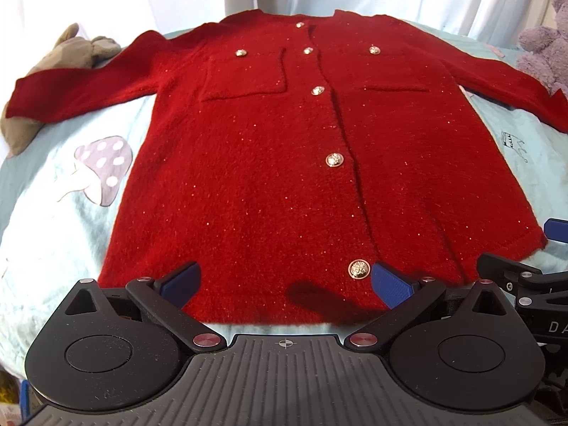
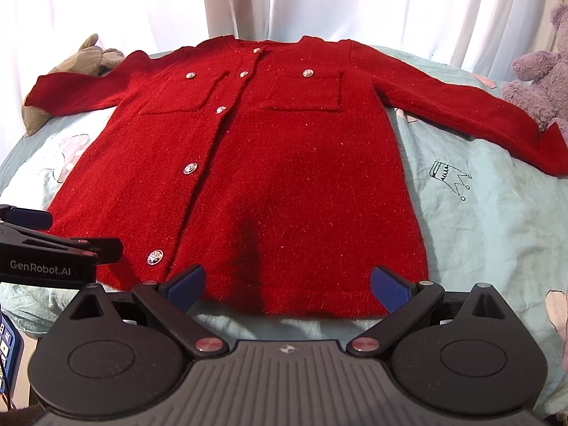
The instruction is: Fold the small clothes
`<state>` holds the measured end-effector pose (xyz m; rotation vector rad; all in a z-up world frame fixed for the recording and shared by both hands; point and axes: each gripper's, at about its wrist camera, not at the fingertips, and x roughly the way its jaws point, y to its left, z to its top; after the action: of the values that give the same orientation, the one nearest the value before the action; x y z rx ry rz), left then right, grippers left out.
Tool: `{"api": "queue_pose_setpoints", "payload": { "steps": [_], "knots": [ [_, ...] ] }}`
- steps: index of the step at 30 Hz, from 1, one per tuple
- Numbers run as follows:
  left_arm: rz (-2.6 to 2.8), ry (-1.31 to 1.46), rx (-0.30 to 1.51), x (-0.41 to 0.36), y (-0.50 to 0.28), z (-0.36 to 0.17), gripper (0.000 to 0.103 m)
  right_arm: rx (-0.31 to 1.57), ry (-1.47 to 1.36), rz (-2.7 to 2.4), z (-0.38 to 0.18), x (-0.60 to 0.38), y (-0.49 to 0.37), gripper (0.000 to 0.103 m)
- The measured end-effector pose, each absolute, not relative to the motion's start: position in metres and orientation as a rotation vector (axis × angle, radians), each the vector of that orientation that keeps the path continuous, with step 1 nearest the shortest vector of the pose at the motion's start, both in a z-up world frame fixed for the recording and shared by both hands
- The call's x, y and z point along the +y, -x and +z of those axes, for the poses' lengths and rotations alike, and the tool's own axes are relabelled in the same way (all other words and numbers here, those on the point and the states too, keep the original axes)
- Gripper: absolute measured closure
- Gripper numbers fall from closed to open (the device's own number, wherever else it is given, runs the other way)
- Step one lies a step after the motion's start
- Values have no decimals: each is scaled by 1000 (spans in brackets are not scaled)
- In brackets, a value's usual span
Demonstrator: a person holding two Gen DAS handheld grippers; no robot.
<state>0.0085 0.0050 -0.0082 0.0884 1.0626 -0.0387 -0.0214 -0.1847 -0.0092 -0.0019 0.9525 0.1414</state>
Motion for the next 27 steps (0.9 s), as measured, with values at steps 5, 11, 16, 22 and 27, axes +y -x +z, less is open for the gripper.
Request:
{"api": "queue_pose_setpoints", "payload": {
  "steps": [5, 11, 16, 22, 27],
  "knots": [
    [-37, -85, 1064, 5, -10, -8, 0, 953, 1, 143, -9, -185, 21, 4],
    [-35, -79, 1071, 6, -11, -9, 0, 951, 1, 147, -9, -184, 19, 4],
    [-33, -78, 1071, 6, -12, -8, 0, 940, -1, 158, -9, -183, 17, 4],
    [-29, -72, 1075, 7, -12, -9, 0, 930, 8, 171, -9, -182, 18, 4],
    [-24, -67, 1079, 8, -13, -9, 0, 924, 26, 174, -8, -180, 18, 4]
  ]
}}
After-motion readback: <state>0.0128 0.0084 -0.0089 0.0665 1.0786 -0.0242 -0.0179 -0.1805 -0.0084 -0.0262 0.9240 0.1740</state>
